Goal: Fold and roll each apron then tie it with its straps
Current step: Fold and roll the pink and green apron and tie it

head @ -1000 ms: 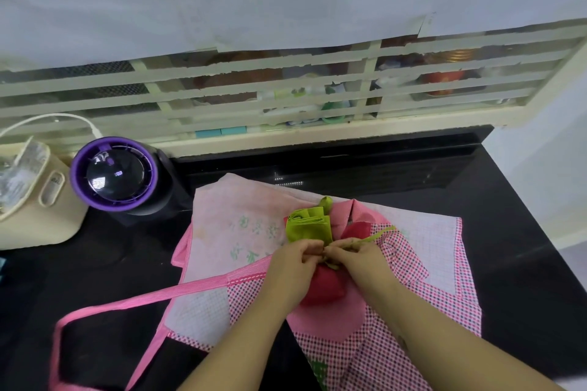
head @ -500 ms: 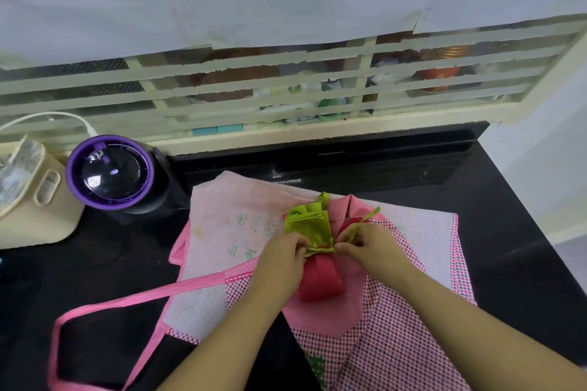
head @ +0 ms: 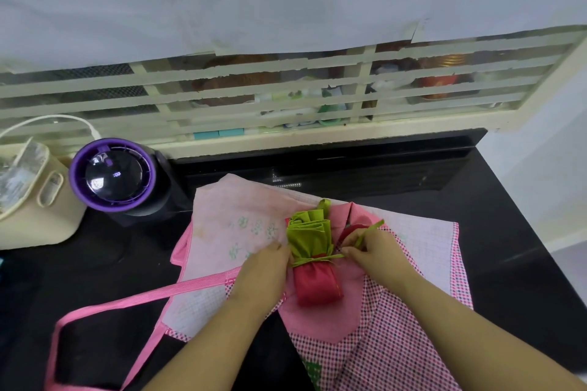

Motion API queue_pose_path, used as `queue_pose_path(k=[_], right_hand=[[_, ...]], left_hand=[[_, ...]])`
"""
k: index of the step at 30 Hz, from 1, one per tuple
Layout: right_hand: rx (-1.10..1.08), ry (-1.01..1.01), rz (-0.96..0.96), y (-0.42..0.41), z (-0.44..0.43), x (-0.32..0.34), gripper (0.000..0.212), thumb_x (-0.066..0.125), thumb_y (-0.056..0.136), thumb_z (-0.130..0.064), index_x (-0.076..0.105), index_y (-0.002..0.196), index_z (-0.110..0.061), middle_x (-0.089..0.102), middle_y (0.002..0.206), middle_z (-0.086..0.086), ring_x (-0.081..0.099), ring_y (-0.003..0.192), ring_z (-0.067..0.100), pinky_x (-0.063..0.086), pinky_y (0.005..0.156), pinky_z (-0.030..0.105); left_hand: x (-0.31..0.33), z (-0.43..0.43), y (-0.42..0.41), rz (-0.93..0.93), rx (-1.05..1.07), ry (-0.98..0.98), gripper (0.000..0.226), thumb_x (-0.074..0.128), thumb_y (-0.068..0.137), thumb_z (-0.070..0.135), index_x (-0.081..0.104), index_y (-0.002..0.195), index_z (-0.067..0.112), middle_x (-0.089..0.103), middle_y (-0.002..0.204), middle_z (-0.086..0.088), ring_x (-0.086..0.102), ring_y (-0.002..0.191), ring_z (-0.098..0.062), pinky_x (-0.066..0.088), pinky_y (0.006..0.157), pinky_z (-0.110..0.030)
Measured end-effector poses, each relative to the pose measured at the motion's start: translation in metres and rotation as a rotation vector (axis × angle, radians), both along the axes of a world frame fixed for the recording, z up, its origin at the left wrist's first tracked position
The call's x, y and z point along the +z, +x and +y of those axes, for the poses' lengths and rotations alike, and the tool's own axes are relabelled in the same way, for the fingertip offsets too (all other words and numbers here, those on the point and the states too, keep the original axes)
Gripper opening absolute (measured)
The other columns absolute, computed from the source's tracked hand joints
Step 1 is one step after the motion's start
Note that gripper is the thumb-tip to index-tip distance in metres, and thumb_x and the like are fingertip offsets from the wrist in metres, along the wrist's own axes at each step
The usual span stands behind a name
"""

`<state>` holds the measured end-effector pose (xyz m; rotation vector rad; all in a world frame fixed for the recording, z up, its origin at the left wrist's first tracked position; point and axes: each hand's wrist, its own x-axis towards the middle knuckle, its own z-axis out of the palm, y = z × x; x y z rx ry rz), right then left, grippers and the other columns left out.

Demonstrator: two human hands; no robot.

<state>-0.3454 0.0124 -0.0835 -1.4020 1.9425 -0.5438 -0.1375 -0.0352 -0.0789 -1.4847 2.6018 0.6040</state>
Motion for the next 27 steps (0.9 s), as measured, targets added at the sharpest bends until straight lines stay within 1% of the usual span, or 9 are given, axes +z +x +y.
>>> queue_pose_path(k=[3,6,9,12,15,17,22,24,27], right_hand=[[-0.03,0.076,-0.111,-0.003,-0.002,0.002,0.007,0.067,0.085,-0.014,0.073,0.088,-0.017,0.067,0.08,-0.008,0.061,0.078,0.005,0.046,0.071,0.013],[-0.157,0.201,-0.501,-0.001,0.002,0.008,0.017,0.064,0.088,-0.008,0.065,0.105,-0.012,0.071,0.091,0.007,0.069,0.087,0.017,0.056,0.083,0.03],[-0.287,0.293,-0.832,0.014,0.003,0.013,0.015,0.057,0.093,-0.006,0.057,0.108,-0.009,0.068,0.098,0.012,0.067,0.088,0.019,0.057,0.08,0.031],[-0.339,0.276,-0.889,0.024,0.003,0.018,0.02,0.057,0.093,-0.005,0.057,0.113,-0.006,0.068,0.101,0.012,0.066,0.088,0.018,0.056,0.075,0.027],[-0.329,0.287,-1.035,0.014,0.002,0.036,0.025,0.057,0.093,-0.013,0.061,0.115,-0.003,0.071,0.099,0.011,0.068,0.085,0.019,0.056,0.074,0.029],[-0.271,0.292,-0.994,0.0,-0.004,0.057,0.036,0.06,0.087,-0.029,0.063,0.113,-0.004,0.072,0.099,0.012,0.07,0.086,0.023,0.056,0.076,0.033],[-0.237,0.154,-0.771,-0.017,-0.035,0.12,0.057,0.055,0.076,-0.054,0.064,0.109,-0.008,0.069,0.108,0.012,0.063,0.104,0.03,0.049,0.096,0.044],[-0.137,0.095,-0.723,-0.01,-0.046,0.151,0.05,0.053,0.084,-0.05,0.063,0.113,-0.011,0.066,0.113,0.013,0.06,0.108,0.029,0.044,0.101,0.047],[0.015,0.056,-0.761,0.0,-0.055,0.192,0.071,0.041,0.078,-0.062,0.063,0.119,-0.008,0.069,0.112,0.009,0.064,0.106,0.022,0.048,0.093,0.038]], left_hand=[[-0.001,-0.003,0.001,0.183,0.165,0.146,0.021,0.052,0.09,0.008,0.067,0.104,0.013,0.068,0.106,-0.003,0.061,0.1,-0.019,0.041,0.079,-0.021],[0.005,-0.002,-0.003,0.337,0.36,0.354,0.023,0.057,0.093,0.025,0.064,0.113,0.017,0.065,0.104,0.005,0.058,0.094,-0.007,0.037,0.074,-0.014],[0.004,0.004,-0.016,0.502,0.481,0.497,0.014,0.065,0.088,0.035,0.063,0.096,0.024,0.064,0.086,0.014,0.059,0.08,-0.002,0.039,0.058,-0.004],[-0.003,0.009,-0.024,0.635,0.586,0.555,0.034,0.075,0.08,0.031,0.063,0.107,0.014,0.069,0.095,0.004,0.064,0.084,-0.007,0.043,0.06,-0.006],[0.011,0.009,-0.023,0.857,0.638,0.708,0.042,0.08,0.074,0.02,0.061,0.111,0.012,0.07,0.105,-0.009,0.068,0.091,-0.017,0.053,0.075,-0.022],[0.032,0.002,-0.016,0.909,0.543,0.621,0.049,0.079,0.07,0.022,0.06,0.115,0.018,0.07,0.11,-0.005,0.068,0.097,-0.016,0.055,0.081,-0.027],[0.094,-0.013,-0.005,0.82,0.221,0.159,0.045,0.073,0.08,0.005,0.054,0.102,0.039,0.063,0.091,0.019,0.061,0.083,0.013,0.046,0.069,-0.006],[0.114,-0.016,0.001,0.753,0.074,-0.066,0.051,0.072,0.078,-0.001,0.053,0.097,0.043,0.059,0.093,0.024,0.058,0.089,0.008,0.047,0.073,-0.01],[0.14,-0.023,0.014,0.731,-0.078,-0.319,0.053,0.067,0.077,0.004,0.05,0.109,0.042,0.05,0.108,0.034,0.052,0.098,0.0,0.049,0.083,-0.021]])
